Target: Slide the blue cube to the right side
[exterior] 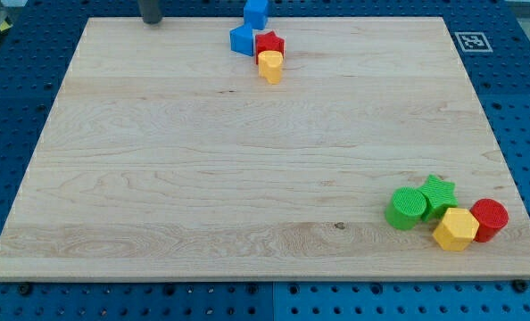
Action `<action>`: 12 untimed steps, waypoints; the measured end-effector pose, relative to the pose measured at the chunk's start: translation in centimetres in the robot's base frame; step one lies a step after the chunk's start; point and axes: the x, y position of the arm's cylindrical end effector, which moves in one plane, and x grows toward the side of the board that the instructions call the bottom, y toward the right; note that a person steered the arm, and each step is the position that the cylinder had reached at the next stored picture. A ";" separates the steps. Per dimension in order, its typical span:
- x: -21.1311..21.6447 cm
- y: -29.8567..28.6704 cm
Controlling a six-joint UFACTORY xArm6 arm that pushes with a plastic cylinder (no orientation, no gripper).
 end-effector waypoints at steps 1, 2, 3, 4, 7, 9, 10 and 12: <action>-0.1 1.2; 0.0 1.7; 0.0 2.2; 0.0 3.1; 0.0 6.9; 0.1 9.7; 0.1 12.0; 0.2 15.3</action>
